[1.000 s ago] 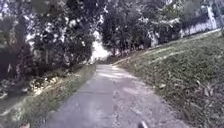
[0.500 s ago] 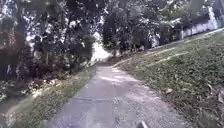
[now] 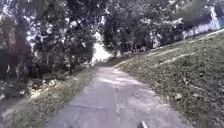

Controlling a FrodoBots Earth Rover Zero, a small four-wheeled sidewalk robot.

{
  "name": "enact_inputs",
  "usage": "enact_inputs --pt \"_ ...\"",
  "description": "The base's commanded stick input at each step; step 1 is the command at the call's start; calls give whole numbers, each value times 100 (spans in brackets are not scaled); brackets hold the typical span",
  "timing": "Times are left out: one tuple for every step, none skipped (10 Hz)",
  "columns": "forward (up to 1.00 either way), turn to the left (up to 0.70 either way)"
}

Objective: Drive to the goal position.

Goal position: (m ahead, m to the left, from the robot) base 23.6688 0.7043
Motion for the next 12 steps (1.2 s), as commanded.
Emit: enact_inputs --pt "50 -50" --pt "50 -50" --pt "50 -50" --pt "50 -50" --pt "50 -44" --pt "50 0" --pt "50 0" --pt "50 0" --pt "50 0" --pt "50 0" --pt "50 0" --pt "50 0"
